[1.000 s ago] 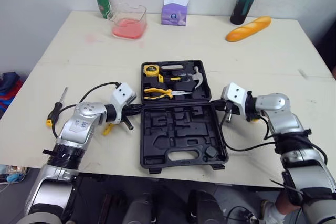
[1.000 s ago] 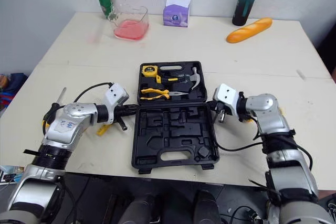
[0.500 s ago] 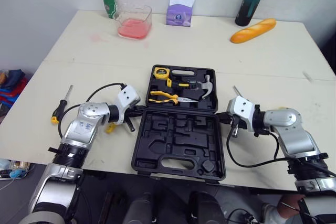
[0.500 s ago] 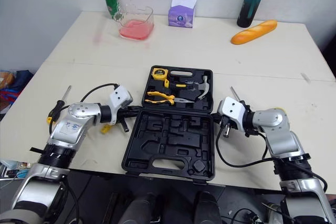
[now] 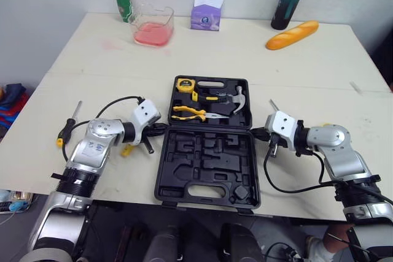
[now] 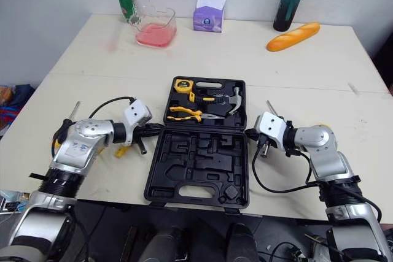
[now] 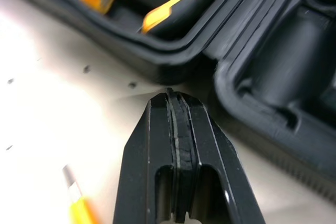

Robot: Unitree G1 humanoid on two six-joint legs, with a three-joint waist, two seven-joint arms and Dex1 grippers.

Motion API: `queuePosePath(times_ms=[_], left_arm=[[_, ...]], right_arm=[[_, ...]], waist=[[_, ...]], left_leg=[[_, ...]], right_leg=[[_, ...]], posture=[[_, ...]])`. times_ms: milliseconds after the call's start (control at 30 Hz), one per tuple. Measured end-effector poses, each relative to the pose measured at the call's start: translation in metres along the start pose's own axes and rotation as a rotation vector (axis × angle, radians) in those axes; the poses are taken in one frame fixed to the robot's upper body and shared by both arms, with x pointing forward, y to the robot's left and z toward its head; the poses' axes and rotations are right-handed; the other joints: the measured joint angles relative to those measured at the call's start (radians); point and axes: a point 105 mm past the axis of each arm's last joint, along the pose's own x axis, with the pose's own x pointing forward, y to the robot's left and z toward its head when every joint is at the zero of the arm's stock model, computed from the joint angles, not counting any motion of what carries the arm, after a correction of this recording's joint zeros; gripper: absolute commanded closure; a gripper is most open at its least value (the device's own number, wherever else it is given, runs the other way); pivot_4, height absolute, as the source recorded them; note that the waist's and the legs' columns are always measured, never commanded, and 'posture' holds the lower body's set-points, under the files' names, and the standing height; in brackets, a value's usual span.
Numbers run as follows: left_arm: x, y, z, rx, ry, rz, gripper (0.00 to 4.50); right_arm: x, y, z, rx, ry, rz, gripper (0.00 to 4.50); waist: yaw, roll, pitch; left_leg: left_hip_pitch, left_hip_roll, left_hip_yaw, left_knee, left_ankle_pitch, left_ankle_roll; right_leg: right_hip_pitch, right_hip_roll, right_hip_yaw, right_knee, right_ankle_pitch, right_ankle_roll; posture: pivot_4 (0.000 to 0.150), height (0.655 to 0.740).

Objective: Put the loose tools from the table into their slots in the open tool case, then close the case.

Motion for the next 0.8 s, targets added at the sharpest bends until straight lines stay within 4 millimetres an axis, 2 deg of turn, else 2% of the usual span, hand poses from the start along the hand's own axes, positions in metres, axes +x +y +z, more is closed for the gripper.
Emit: queuePosePath(times_ms=[133,267,367,433,533,600,633,700,800], left_arm=[[-0.022,0.011,-0.001,0.021,-0.002,0.046,4.46],[-0.055,0.013,0.000,0.074,-0.003,0.037,4.46],[-0.084,0.019,0.001,0.087,-0.033,0.076,4.46],[-0.109,0.027,-0.001,0.091,-0.056,0.140,4.46],[-0.158,0.037,-0.017,0.070,-0.047,0.265,4.46],[-0.184,0.041,-0.027,0.037,-0.043,0.335,3.83],[-0.194,0.043,-0.030,0.029,-0.050,0.365,3.62],[-0.214,0.045,-0.040,0.019,-0.055,0.430,2.64],[-0.252,0.050,-0.069,-0.052,-0.037,0.574,1.27]], right_arm=[[-0.007,-0.002,0.002,-0.013,-0.014,0.009,4.50],[-0.036,-0.011,0.000,-0.034,-0.015,-0.005,4.50],[-0.065,-0.022,0.001,-0.026,-0.020,-0.038,4.50],[-0.092,-0.027,0.002,-0.016,-0.026,-0.052,4.50],[-0.142,-0.043,-0.003,0.009,0.038,-0.162,4.50],[-0.167,-0.052,-0.007,0.030,0.072,-0.247,3.82],[-0.173,-0.053,-0.008,0.041,0.068,-0.275,3.60],[-0.185,-0.052,-0.018,0.072,0.083,-0.329,2.55],[-0.213,-0.048,-0.045,0.136,0.133,-0.449,1.01]], waist=[[0.002,0.000,0.000],[0.003,0.000,0.001],[0.004,0.000,0.001],[0.005,0.000,0.001],[0.001,0.000,0.001],[0.001,0.000,0.001],[0.001,0.000,0.001],[0.002,0.000,0.001],[0.002,0.000,0.001]], left_leg=[[0.000,0.000,0.000,0.000,0.000,0.000],[-0.001,0.000,0.000,-0.001,0.000,0.000],[-0.001,0.000,0.000,-0.001,0.000,0.000],[-0.001,0.000,0.000,-0.001,0.000,0.000],[0.000,0.000,0.001,-0.002,-0.001,0.000],[0.002,0.001,0.002,-0.002,-0.001,0.000],[0.002,0.001,0.002,-0.002,-0.001,0.000],[0.003,0.002,0.002,-0.002,-0.002,-0.001],[0.002,0.002,0.004,-0.004,-0.004,0.000]], right_leg=[[0.000,0.000,0.000,-0.001,0.000,0.000],[0.000,0.000,0.000,-0.002,0.000,0.000],[0.000,0.000,0.000,-0.002,0.000,0.000],[0.000,0.000,-0.001,-0.002,0.000,0.000],[0.000,0.000,0.000,-0.003,0.000,0.000],[0.001,0.000,0.000,-0.003,0.000,0.000],[0.001,0.000,0.001,-0.002,0.000,0.000],[0.001,0.000,0.001,-0.002,0.000,0.000],[-0.001,0.000,0.002,-0.003,0.000,0.000]], posture=[[0.150,0.7400],[0.150,0.7400],[0.150,0.7400],[0.150,0.7400],[0.150,0.7400],[0.150,0.7400],[0.150,0.7400],[0.150,0.7400],[0.150,0.7400]])
